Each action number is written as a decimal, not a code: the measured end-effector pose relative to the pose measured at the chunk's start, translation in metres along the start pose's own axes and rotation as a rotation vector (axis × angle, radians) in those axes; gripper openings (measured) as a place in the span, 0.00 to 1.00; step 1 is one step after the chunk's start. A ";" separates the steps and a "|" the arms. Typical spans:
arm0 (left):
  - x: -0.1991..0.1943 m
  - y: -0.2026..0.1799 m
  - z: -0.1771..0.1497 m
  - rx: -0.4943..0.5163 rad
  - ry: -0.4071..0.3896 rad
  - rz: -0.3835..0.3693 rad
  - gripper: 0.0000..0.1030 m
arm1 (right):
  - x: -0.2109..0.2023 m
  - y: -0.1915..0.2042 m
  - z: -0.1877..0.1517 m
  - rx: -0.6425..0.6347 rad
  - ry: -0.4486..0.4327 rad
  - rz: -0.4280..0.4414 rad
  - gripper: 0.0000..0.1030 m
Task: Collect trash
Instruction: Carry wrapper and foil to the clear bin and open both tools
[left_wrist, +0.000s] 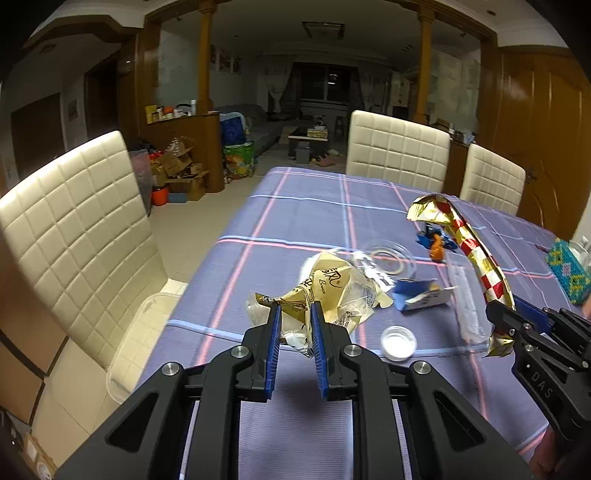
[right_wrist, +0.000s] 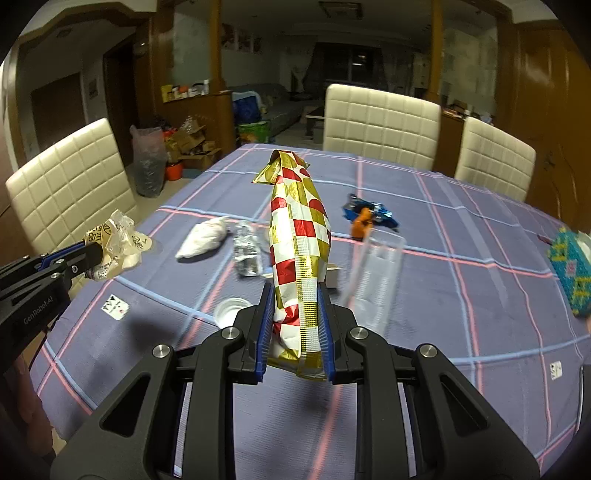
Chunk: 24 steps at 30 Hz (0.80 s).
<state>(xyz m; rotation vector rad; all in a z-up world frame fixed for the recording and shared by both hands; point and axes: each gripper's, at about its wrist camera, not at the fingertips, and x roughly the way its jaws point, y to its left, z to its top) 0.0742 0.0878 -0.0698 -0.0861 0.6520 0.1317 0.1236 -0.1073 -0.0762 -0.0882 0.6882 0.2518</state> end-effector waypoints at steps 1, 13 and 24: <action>0.000 0.005 0.000 -0.006 -0.002 0.007 0.16 | 0.003 0.005 0.001 -0.008 0.004 0.006 0.23; 0.011 0.072 -0.003 -0.084 0.005 0.083 0.16 | 0.028 0.075 0.016 -0.114 0.027 0.075 0.23; 0.027 0.135 -0.011 -0.151 0.035 0.145 0.16 | 0.054 0.149 0.029 -0.223 0.050 0.134 0.23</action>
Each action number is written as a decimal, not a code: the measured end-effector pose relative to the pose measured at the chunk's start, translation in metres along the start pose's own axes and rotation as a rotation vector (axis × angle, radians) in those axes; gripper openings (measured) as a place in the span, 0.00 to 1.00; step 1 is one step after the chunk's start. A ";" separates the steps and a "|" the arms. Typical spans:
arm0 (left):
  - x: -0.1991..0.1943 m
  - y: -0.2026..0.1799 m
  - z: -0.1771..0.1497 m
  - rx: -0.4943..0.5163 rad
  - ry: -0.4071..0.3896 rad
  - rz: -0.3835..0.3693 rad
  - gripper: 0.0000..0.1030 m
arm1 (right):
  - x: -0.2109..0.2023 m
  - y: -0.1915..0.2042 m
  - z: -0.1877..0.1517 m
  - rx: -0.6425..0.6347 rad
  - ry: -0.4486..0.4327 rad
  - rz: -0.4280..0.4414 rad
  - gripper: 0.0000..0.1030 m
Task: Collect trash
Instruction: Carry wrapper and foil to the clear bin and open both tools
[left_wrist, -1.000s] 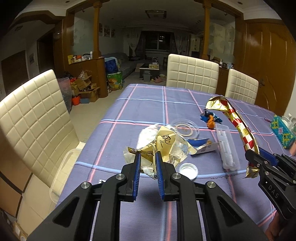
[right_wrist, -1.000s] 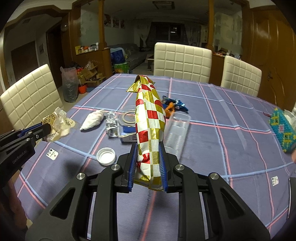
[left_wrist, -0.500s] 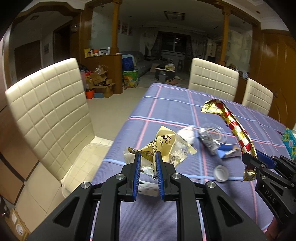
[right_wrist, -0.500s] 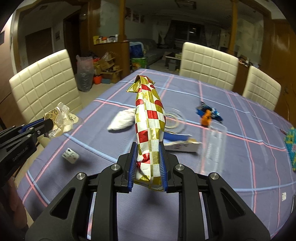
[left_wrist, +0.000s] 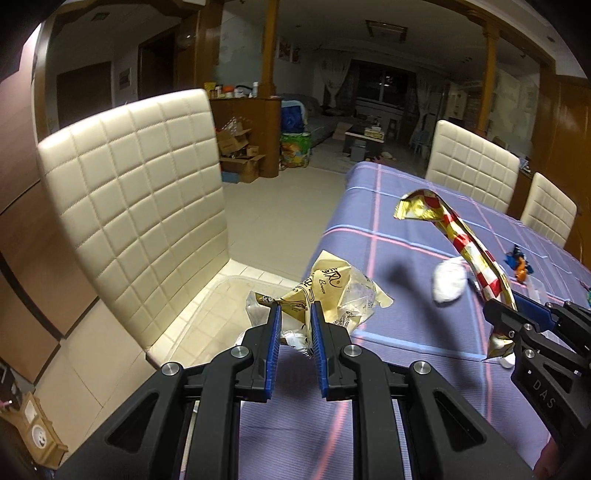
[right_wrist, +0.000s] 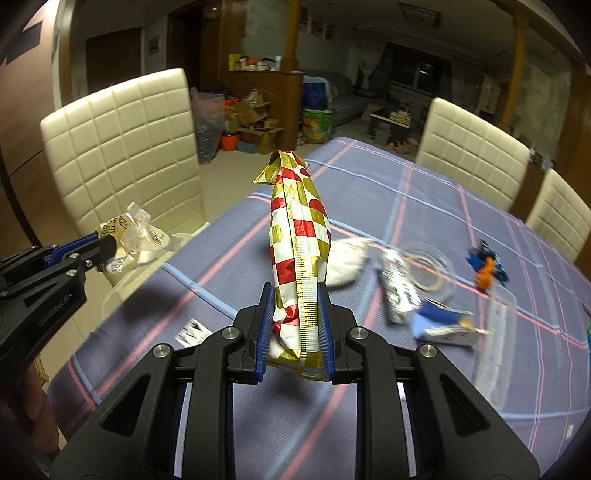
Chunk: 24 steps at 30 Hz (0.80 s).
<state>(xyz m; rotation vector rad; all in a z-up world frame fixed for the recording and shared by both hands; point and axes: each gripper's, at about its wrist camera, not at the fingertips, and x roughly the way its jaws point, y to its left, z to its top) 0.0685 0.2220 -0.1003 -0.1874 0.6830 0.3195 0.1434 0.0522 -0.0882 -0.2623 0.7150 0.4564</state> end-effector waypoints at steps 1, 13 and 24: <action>0.001 0.003 0.000 -0.003 0.002 0.003 0.16 | 0.003 0.006 0.003 -0.010 0.000 0.005 0.23; 0.029 0.046 0.001 -0.046 0.045 0.038 0.16 | 0.035 0.055 0.028 -0.080 0.021 0.052 0.23; 0.043 0.052 0.001 -0.026 0.054 0.071 0.19 | 0.048 0.072 0.035 -0.112 0.031 0.059 0.23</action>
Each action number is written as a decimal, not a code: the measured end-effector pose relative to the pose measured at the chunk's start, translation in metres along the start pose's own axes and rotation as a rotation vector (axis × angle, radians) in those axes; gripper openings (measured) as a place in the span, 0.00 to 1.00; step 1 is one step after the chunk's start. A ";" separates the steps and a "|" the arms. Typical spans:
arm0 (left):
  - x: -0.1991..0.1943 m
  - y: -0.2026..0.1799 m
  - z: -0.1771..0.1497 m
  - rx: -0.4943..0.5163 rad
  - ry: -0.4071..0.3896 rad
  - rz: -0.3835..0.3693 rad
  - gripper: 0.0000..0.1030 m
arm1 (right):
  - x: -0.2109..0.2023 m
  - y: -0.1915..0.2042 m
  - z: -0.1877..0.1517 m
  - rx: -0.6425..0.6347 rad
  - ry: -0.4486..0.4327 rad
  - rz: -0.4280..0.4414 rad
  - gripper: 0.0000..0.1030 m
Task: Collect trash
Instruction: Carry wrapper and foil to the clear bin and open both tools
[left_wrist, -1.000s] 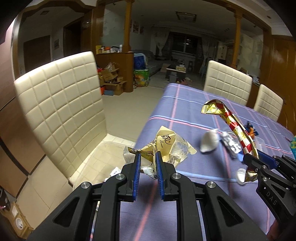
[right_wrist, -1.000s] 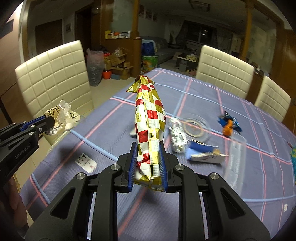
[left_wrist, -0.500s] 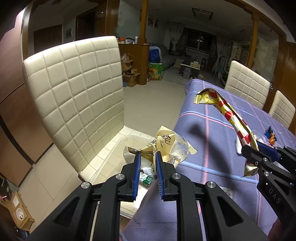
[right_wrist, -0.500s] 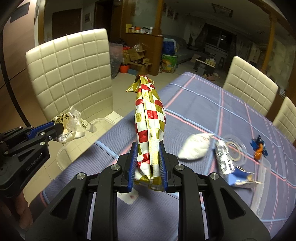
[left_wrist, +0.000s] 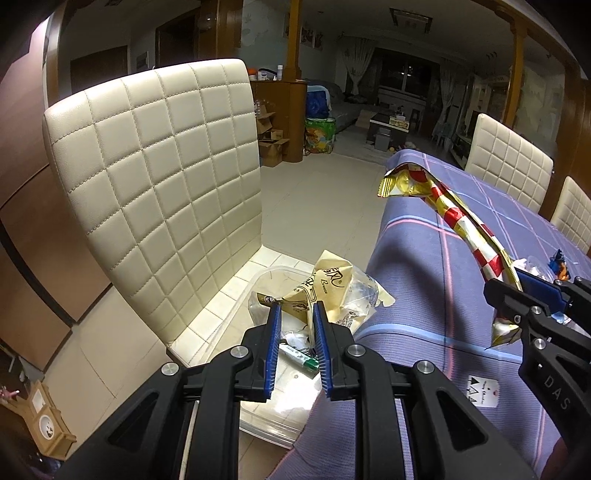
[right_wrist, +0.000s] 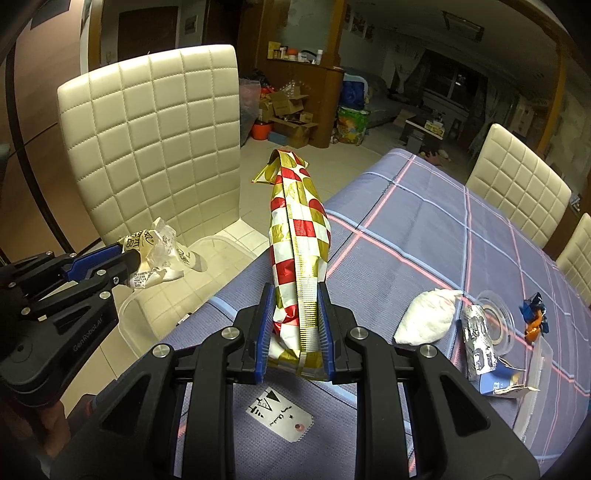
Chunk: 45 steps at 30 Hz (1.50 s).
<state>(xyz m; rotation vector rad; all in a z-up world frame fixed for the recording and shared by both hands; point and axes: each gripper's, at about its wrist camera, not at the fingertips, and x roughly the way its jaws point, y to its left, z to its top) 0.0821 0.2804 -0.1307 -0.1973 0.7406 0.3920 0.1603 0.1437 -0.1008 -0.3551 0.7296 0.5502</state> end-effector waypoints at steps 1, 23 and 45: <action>0.001 0.000 0.000 0.001 0.000 0.003 0.19 | 0.001 0.000 0.000 0.000 0.001 -0.001 0.23; -0.013 0.035 -0.011 -0.040 -0.029 0.056 0.82 | 0.007 0.021 0.001 -0.045 0.014 0.040 0.23; -0.011 0.060 -0.019 -0.087 -0.008 0.103 0.82 | 0.006 0.057 0.007 -0.124 -0.007 0.080 0.26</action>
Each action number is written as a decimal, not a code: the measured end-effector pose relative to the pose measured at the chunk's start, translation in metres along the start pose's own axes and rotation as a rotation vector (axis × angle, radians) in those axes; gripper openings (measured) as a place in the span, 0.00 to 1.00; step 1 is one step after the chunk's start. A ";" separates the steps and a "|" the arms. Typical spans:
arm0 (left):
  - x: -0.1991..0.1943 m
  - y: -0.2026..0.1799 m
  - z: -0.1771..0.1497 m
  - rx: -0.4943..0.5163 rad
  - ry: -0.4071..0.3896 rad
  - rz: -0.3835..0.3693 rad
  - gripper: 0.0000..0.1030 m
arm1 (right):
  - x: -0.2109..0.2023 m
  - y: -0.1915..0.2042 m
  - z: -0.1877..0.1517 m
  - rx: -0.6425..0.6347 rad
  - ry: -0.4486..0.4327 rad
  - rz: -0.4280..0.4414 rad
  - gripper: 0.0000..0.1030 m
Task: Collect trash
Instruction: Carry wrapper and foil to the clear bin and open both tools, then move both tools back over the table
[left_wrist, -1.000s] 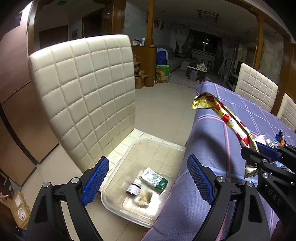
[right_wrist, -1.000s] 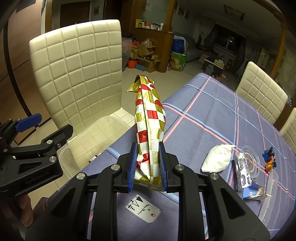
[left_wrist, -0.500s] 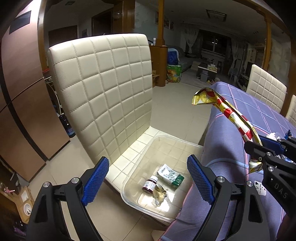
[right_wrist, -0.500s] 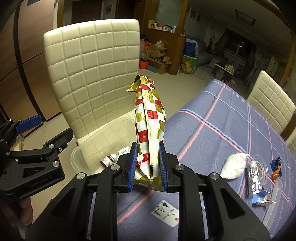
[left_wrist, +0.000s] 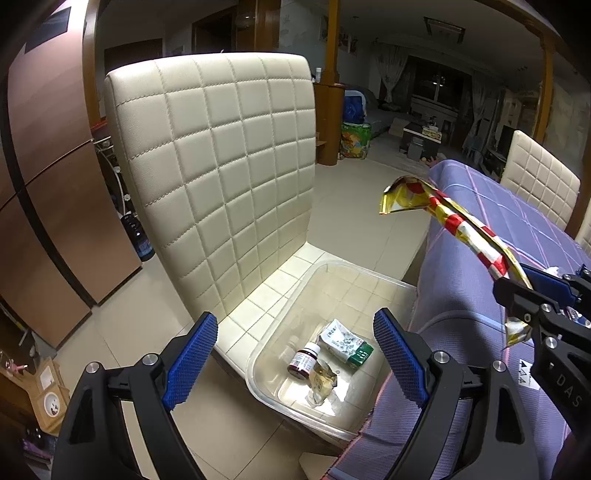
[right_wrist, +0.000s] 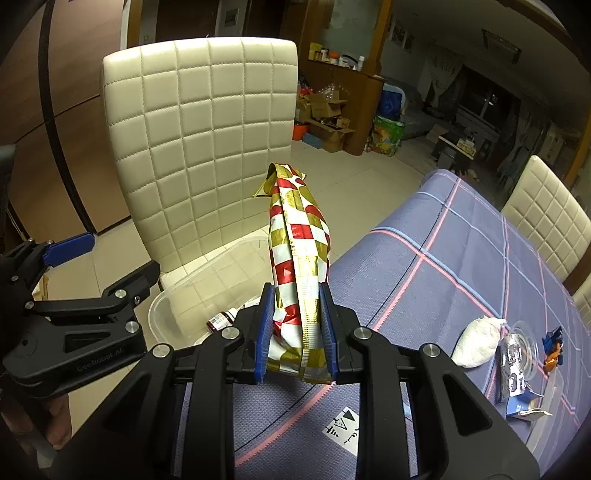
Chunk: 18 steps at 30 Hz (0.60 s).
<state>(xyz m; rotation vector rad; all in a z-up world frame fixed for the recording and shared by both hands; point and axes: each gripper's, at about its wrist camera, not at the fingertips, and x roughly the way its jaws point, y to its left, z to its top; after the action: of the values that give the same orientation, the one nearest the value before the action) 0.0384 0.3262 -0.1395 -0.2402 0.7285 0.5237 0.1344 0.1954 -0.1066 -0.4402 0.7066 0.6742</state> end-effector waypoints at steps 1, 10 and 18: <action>0.001 0.001 0.000 -0.003 0.003 0.001 0.82 | 0.001 0.000 0.000 0.001 0.005 0.001 0.29; 0.001 0.004 -0.001 -0.017 0.018 0.010 0.82 | -0.017 -0.003 0.001 -0.005 -0.088 -0.056 0.83; -0.008 -0.011 0.001 0.015 0.006 -0.008 0.82 | -0.023 -0.015 -0.004 0.037 -0.079 -0.061 0.83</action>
<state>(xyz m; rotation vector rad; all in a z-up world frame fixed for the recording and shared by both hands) 0.0399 0.3148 -0.1330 -0.2302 0.7370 0.5101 0.1304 0.1732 -0.0907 -0.3978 0.6278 0.6168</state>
